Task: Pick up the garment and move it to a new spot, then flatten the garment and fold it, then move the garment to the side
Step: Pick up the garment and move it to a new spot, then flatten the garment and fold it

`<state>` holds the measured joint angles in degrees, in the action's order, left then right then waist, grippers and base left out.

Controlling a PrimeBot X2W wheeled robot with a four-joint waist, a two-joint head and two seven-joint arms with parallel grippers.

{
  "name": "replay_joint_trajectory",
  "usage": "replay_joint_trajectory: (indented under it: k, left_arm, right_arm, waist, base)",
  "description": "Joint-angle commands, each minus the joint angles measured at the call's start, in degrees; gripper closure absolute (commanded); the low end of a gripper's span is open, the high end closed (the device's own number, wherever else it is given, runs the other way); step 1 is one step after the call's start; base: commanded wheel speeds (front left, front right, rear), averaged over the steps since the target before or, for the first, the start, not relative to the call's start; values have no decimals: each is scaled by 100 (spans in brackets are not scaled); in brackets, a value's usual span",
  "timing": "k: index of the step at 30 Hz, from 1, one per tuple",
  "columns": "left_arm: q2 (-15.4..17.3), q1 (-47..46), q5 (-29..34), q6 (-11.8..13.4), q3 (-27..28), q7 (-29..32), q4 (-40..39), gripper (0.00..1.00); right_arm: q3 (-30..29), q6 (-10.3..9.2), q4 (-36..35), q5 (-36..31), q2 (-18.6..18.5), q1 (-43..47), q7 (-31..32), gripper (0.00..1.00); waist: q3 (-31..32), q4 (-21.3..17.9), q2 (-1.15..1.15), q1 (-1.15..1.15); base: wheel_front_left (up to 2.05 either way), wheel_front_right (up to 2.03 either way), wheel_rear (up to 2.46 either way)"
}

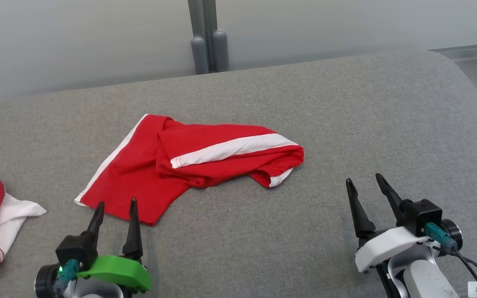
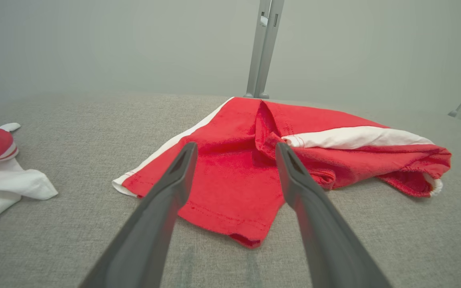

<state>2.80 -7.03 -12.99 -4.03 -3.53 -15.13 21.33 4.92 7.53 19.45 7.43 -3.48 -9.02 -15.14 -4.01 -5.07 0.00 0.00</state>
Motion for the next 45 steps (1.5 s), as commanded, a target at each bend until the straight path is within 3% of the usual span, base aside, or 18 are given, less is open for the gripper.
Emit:
replay_joint_trajectory:
  k: [1,5,11,24,37,45]
  left_arm:
    - [21,204,3,-15,73,-3,-77,0]
    - [22,615,213,-98,120,-3,-247,0]
    - [20,926,234,1,244,-2,-393,0]
    - [21,1114,338,5,203,-2,-531,0]
    - [20,1022,394,-98,24,-2,-520,0]
    - [23,267,191,-265,-431,-2,-634,0]
  right_arm:
    - [-39,-8,-22,16,1,108,-2,0]
    - [-108,-8,-61,20,14,235,-2,0]
    - [-185,-8,-107,45,22,390,-2,0]
    - [-188,-8,-60,67,37,539,-2,0]
    - [-109,-8,-44,38,24,502,-2,0]
    - [18,-8,-77,40,-54,245,-2,0]
  waist:
    - [114,64,0,0]
    - [234,158,0,0]
    - [367,272,0,0]
    - [505,480,0,0]
    - [404,492,0,0]
    - [-114,371,0,0]
  base:
    - [0,0,0]
    - [0,0,0]
    - [0,0,0]
    - [0,0,0]
    - [0,0,0]
    - [0,0,0]
